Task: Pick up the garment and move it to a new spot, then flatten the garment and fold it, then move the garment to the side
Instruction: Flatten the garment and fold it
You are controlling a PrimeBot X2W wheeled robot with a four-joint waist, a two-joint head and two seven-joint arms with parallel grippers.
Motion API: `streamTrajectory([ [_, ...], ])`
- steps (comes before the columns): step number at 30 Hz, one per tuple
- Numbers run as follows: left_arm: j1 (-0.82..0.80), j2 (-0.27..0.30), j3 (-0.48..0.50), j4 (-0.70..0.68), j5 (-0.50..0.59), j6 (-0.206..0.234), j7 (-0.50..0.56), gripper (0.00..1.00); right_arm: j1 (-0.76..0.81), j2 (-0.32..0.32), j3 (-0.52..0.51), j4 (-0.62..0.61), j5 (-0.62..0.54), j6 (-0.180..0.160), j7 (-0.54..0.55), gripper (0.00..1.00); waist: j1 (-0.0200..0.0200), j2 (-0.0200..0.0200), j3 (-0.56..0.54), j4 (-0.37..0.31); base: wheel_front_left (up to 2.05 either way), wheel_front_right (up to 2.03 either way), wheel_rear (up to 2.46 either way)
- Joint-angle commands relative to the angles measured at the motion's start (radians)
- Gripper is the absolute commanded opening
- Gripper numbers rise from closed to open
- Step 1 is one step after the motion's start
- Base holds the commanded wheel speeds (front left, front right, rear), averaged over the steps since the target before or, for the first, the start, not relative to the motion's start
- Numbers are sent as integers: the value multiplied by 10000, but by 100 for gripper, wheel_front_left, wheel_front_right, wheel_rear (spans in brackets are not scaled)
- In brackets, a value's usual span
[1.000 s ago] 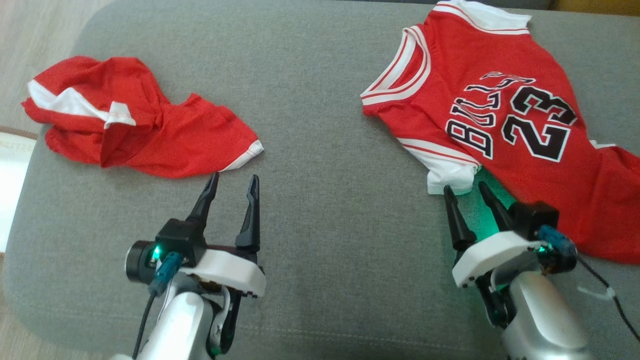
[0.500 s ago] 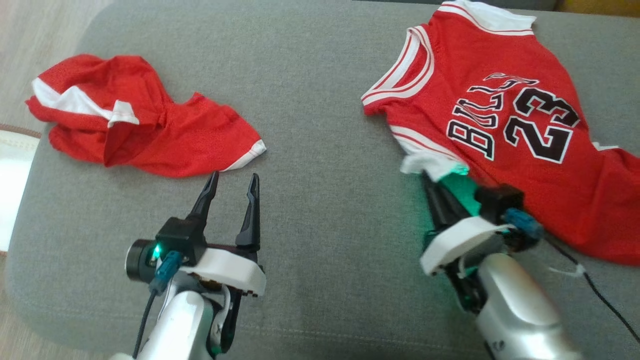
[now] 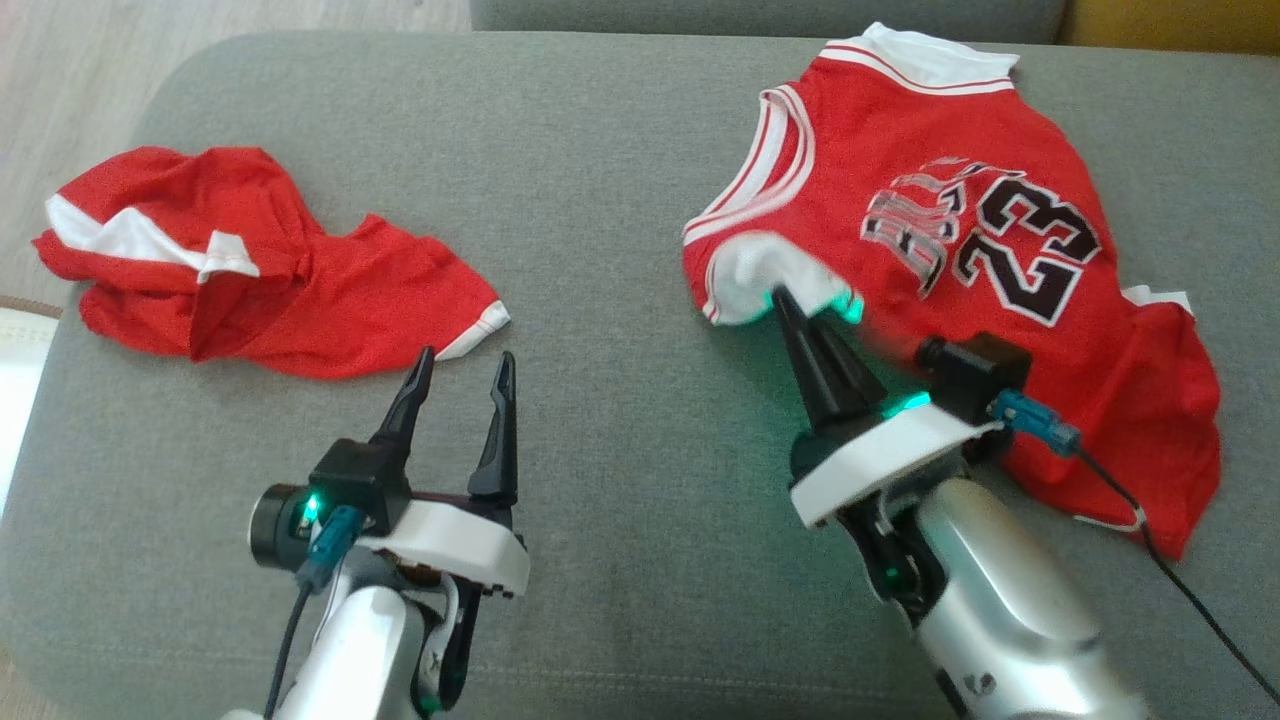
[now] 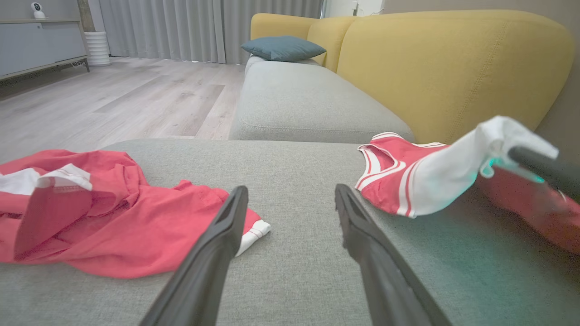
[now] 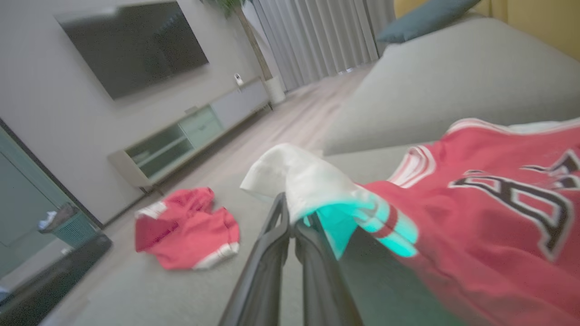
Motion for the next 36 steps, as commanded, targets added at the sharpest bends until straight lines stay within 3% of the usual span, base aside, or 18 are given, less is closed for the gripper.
streamTrajectory([
  [1, -211, 70, 403, -299, 40, 16, -61, 100, 147, 50, 20, -71, -240, 65, 92, 0, 0, 0, 2, -37, 0, 0, 0],
  [9, -222, 70, 365, -256, 85, -10, -61, 100, 457, 50, -1383, 1822, -1055, 65, 493, 0, 0, 0, -12, -255, 0, 0, 0],
  [11, -219, 70, 382, -240, 116, -31, -61, 100, 440, 50, -1569, 2146, -1196, 65, 549, 100, 0, 0, -18, -333, 0, 0, 0],
  [16, -212, 70, 414, -188, 155, -77, -61, 100, 397, 50, -1669, 2407, -1330, 65, 480, 100, 0, 0, -117, -605, 0, 0, 0],
  [22, -255, 70, 273, -249, 110, -97, -61, 100, 591, 51, -2603, 2223, -2304, 65, 66, 100, 0, 0, -192, -1112, 0, 0, 0],
  [27, -402, 70, -77, -260, 43, -85, -61, 100, 1022, 51, -3472, 1282, -3121, 65, -160, 100, 0, 0, -109, -1634, 0, 0, 0],
  [36, -778, 70, -439, -134, -1, -3, -61, 100, 2187, 51, -2983, -844, -3280, 65, -42, 100, 0, 0, 137, -2126, 0, 0, 0],
])
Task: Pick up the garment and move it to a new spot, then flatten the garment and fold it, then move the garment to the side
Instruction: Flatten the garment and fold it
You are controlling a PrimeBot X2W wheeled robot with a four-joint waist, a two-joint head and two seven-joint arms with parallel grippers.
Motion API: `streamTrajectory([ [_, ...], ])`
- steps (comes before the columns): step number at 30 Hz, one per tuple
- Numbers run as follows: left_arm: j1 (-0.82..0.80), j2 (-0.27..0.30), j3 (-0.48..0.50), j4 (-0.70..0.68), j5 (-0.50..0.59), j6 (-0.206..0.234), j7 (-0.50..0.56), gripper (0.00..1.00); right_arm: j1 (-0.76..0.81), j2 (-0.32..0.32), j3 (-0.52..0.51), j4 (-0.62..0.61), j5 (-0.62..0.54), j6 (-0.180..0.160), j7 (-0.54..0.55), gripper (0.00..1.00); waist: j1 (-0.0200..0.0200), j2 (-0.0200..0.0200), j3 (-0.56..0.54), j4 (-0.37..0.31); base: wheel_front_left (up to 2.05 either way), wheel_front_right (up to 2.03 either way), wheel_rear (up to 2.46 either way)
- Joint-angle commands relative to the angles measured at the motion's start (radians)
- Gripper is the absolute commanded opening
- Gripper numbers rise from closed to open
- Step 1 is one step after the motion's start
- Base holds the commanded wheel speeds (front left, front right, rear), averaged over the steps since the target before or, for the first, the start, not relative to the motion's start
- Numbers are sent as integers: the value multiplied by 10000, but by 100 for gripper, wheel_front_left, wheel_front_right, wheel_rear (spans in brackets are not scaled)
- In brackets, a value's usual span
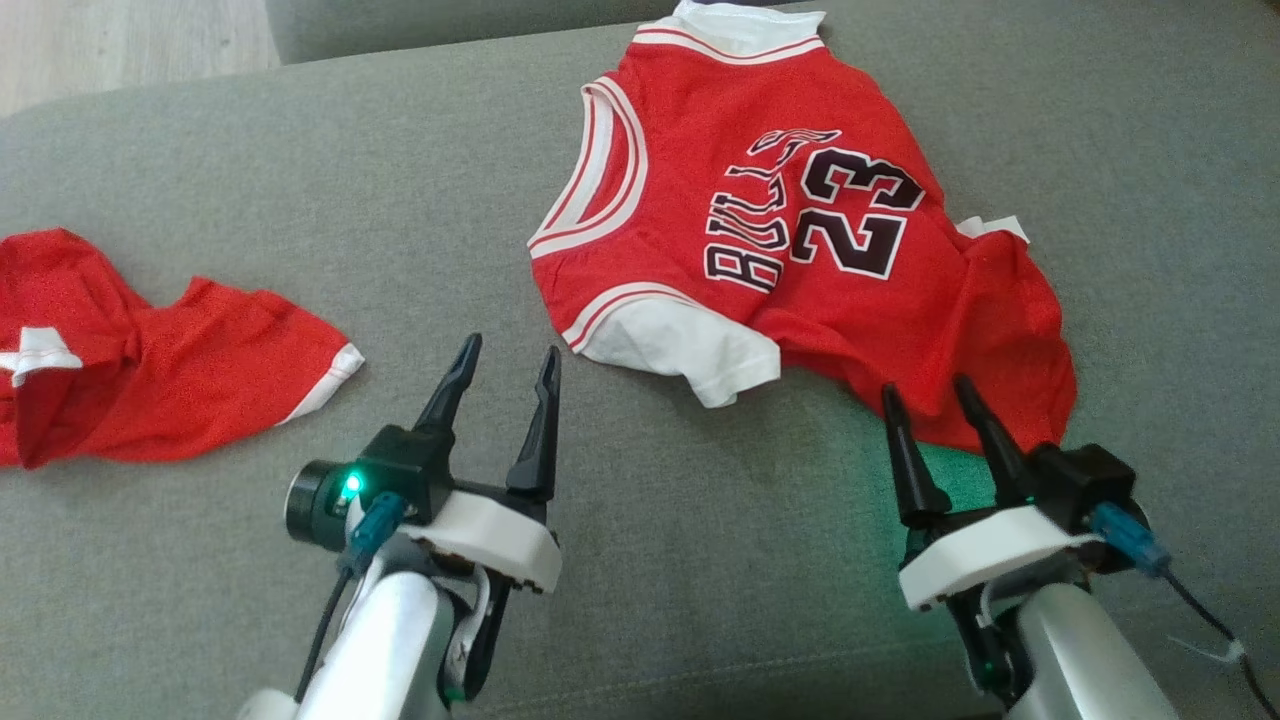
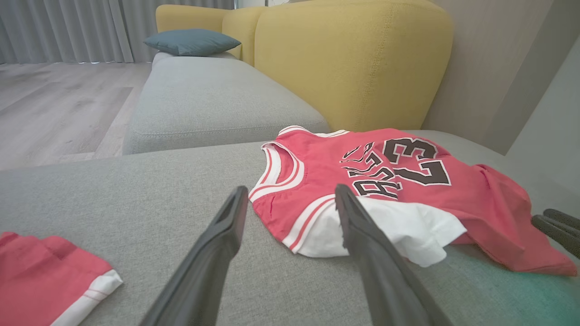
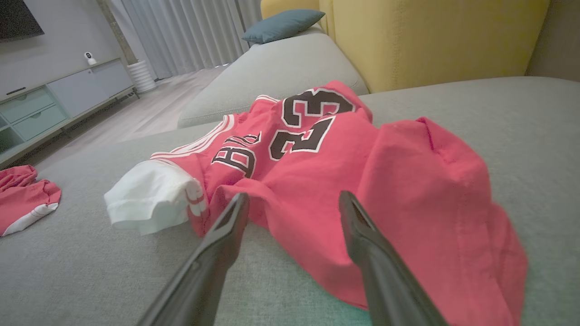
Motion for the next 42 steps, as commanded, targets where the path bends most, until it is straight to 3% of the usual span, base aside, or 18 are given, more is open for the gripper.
streamTrajectory([
  [1, -417, 70, 264, -266, -53, 43, -61, 100, -169, -1, 121, -447, -79, 65, -28, 100, 0, -1, 27, -10, 0, 0, 0],
  [8, -804, 79, -845, 976, 726, -735, -61, 100, -130, -1, -643, -1333, -318, 65, -48, 100, 0, -1, 200, -268, 0, 0, 0],
  [12, -1440, 75, -1534, 2093, 1006, -868, -61, 100, -240, -1, -918, -1660, -405, 65, 36, 100, 0, -1, 387, -620, 0, 0, 0],
  [26, -3596, 71, -3116, 4240, 779, 197, -61, 100, -570, -1, -790, -2058, -127, 65, 91, 100, 0, -1, 1050, -1786, 0, 0, 0],
  [33, -3875, 71, -3410, 4836, 696, 692, -61, 100, -604, -1, -850, -1931, -81, 65, -14, 100, 0, -1, 973, -1817, 0, 0, 0],
  [34, -3866, 71, -3458, 4897, 697, 696, -61, 80, -592, -1, -885, -1909, -81, 65, -28, 100, 0, -1, 925, -1753, 0, 0, 0],
  [35, -3852, 71, -3497, 4926, 701, 712, -61, 2, -580, -1, -902, -1884, -82, 65, -40, 100, 0, -1, 866, -1675, 0, 0, 0],
  [42, -3679, 223, -3586, 4715, 882, 936, -61, 0, -502, -1, -928, -1745, -186, 65, -39, 100, 0, -1, 391, -1019, 0, 0, 0],
])
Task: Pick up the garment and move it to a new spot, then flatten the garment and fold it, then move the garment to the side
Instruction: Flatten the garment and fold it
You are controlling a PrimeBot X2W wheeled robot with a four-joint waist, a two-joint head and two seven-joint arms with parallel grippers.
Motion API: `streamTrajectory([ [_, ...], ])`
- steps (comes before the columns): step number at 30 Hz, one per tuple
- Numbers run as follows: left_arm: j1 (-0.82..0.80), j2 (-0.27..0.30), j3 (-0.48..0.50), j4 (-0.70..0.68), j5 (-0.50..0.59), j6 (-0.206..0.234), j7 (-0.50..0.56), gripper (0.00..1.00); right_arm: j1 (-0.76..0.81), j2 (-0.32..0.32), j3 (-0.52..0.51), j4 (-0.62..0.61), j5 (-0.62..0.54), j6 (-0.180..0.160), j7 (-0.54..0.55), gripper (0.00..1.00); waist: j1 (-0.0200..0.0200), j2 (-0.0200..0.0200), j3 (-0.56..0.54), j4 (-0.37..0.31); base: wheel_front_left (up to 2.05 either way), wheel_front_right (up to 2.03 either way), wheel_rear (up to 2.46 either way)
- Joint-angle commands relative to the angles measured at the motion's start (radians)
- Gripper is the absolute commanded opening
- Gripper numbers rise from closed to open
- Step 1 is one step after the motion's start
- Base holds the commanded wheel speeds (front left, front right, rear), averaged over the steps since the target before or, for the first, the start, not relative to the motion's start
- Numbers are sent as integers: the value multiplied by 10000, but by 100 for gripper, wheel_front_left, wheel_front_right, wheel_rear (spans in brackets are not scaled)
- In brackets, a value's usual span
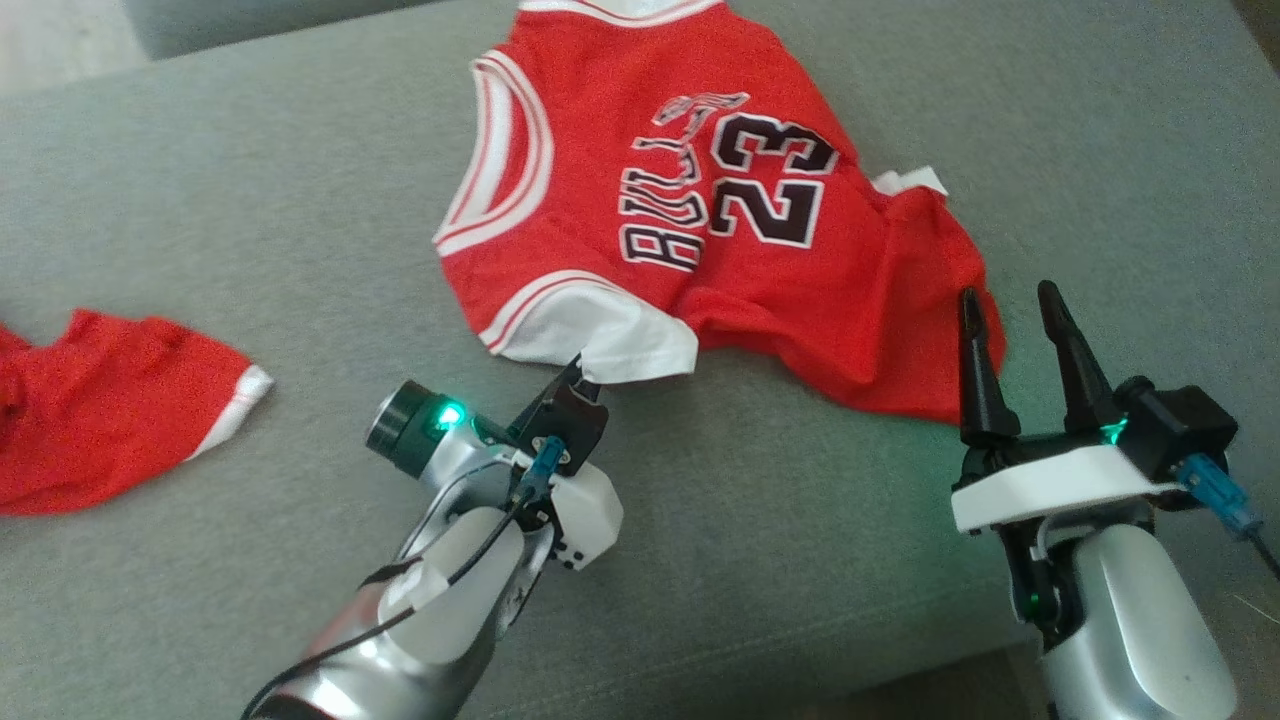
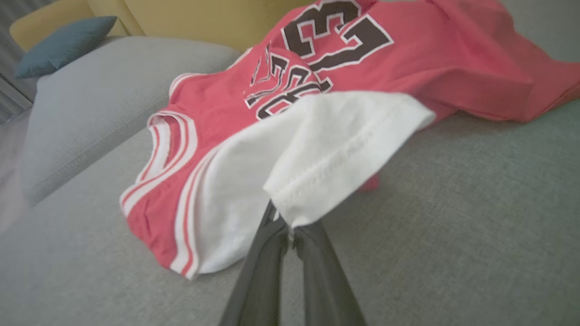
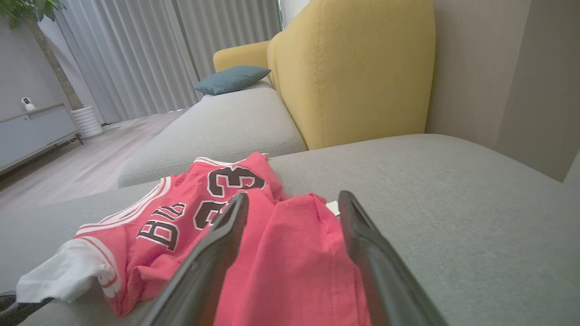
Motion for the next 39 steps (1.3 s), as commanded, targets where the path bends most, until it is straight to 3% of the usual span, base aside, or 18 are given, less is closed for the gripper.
streamTrajectory([
  [1, -139, 227, 274, -416, 105, 120, -61, 0, -85, -24, 197, -238, -54, 65, -101, 100, 0, -1, -321, 370, 0, 0, 0],
  [5, -11, 719, 214, -941, 352, 256, -61, 0, 26, -24, 182, -123, -58, 65, -76, 100, 0, -1, -671, 812, 0, 0, 0],
  [12, -266, 2059, -71, -2030, 1204, 450, -61, 0, 292, -24, 234, 109, 53, 65, -113, 100, 0, -1, -1160, 1353, 0, 0, 0],
  [18, -598, 2982, -1153, -2917, 2418, -142, 381, 0, 430, -24, 284, 262, 125, 65, -151, 100, 0, -1, -1316, 1529, 0, 0, 0],
  [25, -186, 2617, -2663, -2878, 3041, -1195, 1220, 0, 282, -24, 541, 284, 199, 65, -139, 100, 0, -1, -1088, 1294, 0, 0, 0],
  [31, -120, 1829, -2919, -1752, 2943, -1133, 1351, 0, 147, -24, 708, 238, 138, 65, -70, 100, 0, -1, -845, 950, 0, 0, 0],
  [32, -138, 1725, -2872, -1601, 2883, -1056, 1325, 27, 144, -24, 687, 222, 133, 65, -68, 100, 0, -1, -828, 940, 0, 0, 0],
  [33, -161, 1645, -2816, -1462, 2829, -962, 1292, 84, 149, -24, 659, 207, 128, 65, -67, 100, 0, -1, -815, 942, 0, 0, 0],
  [34, -181, 1594, -2760, -1329, 2767, -894, 1249, 100, 161, -24, 618, 197, 118, 65, -68, 100, 0, -1, -808, 965, 0, 0, 0],
  [39, -164, 1489, -2557, -1022, 2453, -745, 1021, 100, 255, -24, 405, 213, 49, 65, -62, 100, 0, -1, -880, 1223, 0, 0, 0],
])
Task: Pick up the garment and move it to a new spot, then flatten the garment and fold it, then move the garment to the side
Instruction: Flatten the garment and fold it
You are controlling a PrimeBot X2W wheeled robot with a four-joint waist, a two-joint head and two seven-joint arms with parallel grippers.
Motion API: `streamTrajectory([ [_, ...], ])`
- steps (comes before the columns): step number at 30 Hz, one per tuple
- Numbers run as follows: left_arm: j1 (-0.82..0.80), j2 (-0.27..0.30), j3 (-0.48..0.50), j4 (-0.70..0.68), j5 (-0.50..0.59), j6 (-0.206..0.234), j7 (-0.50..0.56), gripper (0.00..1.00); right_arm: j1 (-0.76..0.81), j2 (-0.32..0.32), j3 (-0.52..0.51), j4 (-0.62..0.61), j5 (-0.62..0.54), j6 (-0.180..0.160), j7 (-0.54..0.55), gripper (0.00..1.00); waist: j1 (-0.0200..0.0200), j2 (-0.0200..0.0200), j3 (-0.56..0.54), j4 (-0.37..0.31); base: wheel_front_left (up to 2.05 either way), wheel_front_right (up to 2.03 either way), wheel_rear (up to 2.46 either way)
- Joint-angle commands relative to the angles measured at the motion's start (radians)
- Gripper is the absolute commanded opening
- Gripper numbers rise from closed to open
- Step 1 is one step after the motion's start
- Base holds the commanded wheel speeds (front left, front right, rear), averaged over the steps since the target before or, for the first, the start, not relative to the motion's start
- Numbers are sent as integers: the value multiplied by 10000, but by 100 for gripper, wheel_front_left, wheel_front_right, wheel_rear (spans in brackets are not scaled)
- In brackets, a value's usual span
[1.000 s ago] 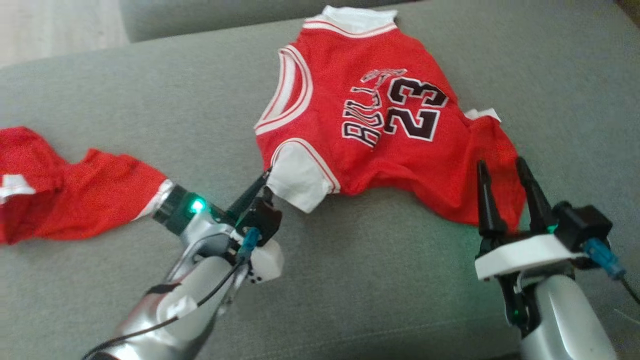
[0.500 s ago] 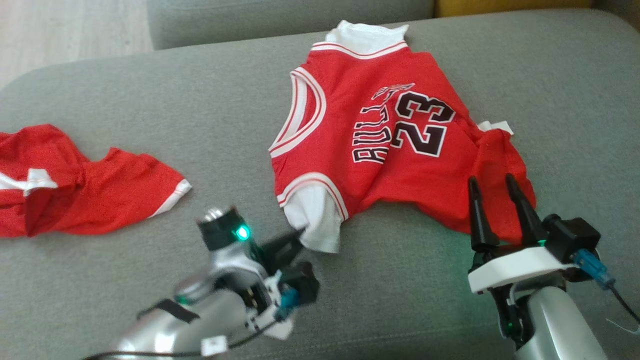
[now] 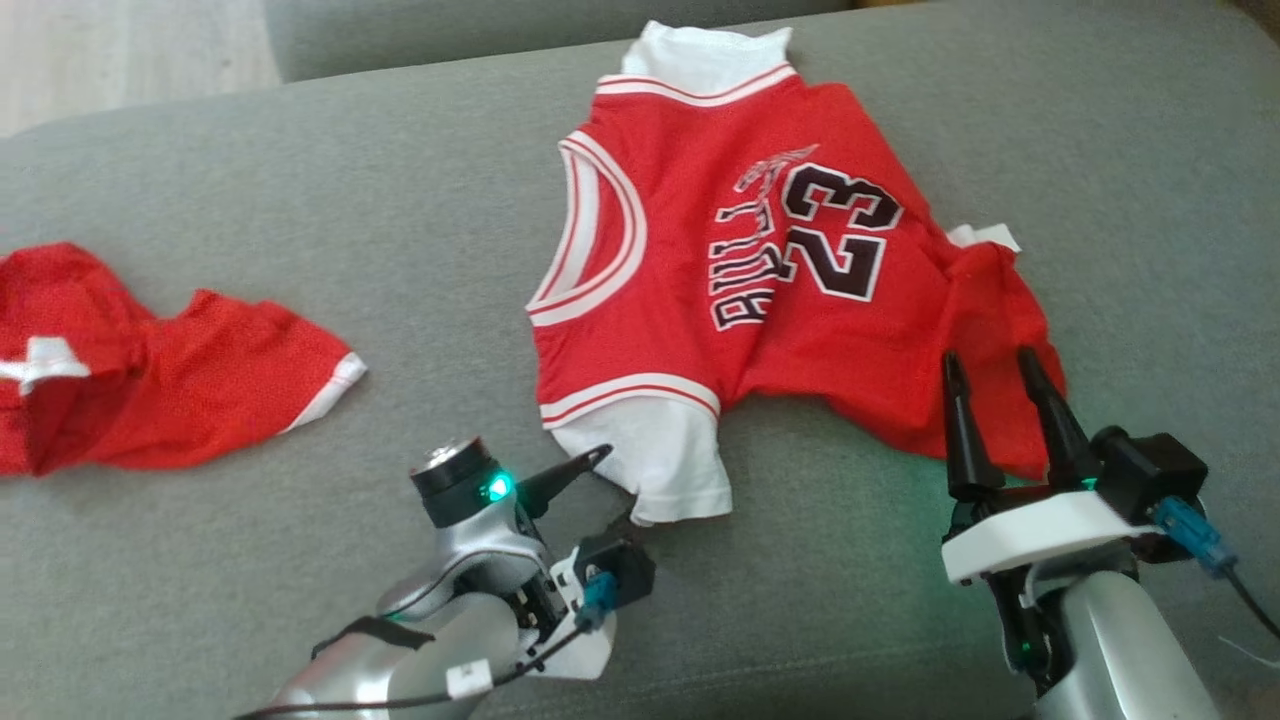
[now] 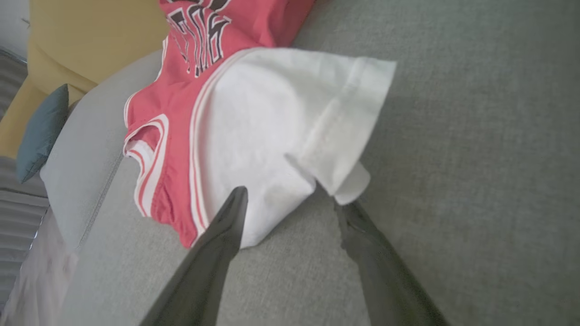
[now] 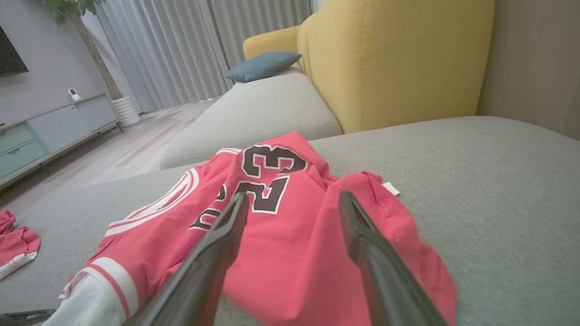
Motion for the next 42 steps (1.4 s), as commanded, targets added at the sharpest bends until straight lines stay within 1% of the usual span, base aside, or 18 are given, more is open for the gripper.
streamTrajectory([
  [1, -347, 125, 380, -204, -54, 99, -76, 100, -308, -22, 179, -321, -88, 65, -26, 100, 0, 0, -71, 122, 0, 0, 0],
  [6, -22, 398, 743, -341, -547, 329, -186, 100, -237, -22, 32, -319, -85, 65, -14, 100, 0, 0, -309, 548, 0, 0, 0],
  [8, 188, 573, 1048, -521, -882, 503, -209, 100, -216, -22, 17, -329, -76, 65, -11, 100, 0, 0, -395, 675, 0, 0, 0],
  [9, 420, 761, 1473, -760, -1309, 746, -246, 100, -185, -22, 20, -349, -56, 65, -19, 100, 0, 0, -461, 777, 0, 0, 0],
  [11, 686, 901, 2009, -1108, -1850, 1032, -371, 100, -131, -22, 37, -379, -39, 65, -23, 100, 0, 0, -514, 844, 0, 0, 0],
  [14, 1276, 834, 3246, -1923, -3174, 1544, -749, 100, -23, -22, 109, -458, 4, 65, -32, 100, 0, 0, -559, 875, 0, 0, 0],
  [16, 1706, 714, 4044, -2527, -4041, 1754, -939, 100, 39, -22, 161, -518, 47, 65, -44, 100, 0, 0, -562, 874, 0, 0, 0],
  [19, 2280, 462, 4969, -3434, -4966, 1846, -1073, 100, 144, -22, 252, -610, 106, 65, -82, 100, 0, 0, -555, 849, 0, 0, 0],
  [21, 2597, 250, 5409, -3995, -5274, 1805, -1092, 100, 227, -22, 315, -651, 98, 65, -93, 100, 0, 0, -538, 834, 0, 0, 0],
  [23, 2865, 92, 5659, -4358, -5299, 1703, -1096, 100, 267, -22, 339, -676, 47, 65, -88, 100, 0, 0, -510, 811, 0, 0, 0],
  [25, 3093, -140, 5857, -4508, -5265, 1469, -1098, 100, 249, -22, 345, -726, 12, 65, -55, 100, 0, 0, -445, 745, 0, 0, 0],
  [27, 3090, -256, 5913, -4438, -5196, 1300, -1099, 100, 202, -22, 313, -783, -23, 65, -27, 100, 0, 0, -382, 690, 0, 0, 0],
  [31, 2907, -567, 5774, -3909, -5272, 833, -1100, 100, 112, -22, 250, -882, -86, 65, 23, 100, 0, 0, -214, 556, 0, 0, 0],
  [34, 2685, -835, 5459, -3319, -5601, 252, -961, 100, 71, -22, 243, -907, -118, 65, 43, 100, 0, 0, -72, 427, 0, 0, 0],
  [36, 2539, -977, 5288, -2876, -5834, -14, -682, 100, 45, -22, 256, -916, -125, 65, 44, 100, 0, 0, 17, 325, 0, 0, 0],
  [40, 2246, -1148, 4981, -2127, -6139, -369, -182, 100, -67, -22, 279, -939, -111, 65, 31, 100, 0, 0, 210, 107, 0, 0, 0],
  [42, 2131, -1205, 4857, -1841, -6270, -475, 30, 100, -138, -22, 302, -947, -103, 65, 21, 100, 0, 0, 305, 9, 0, 0, 0],
])
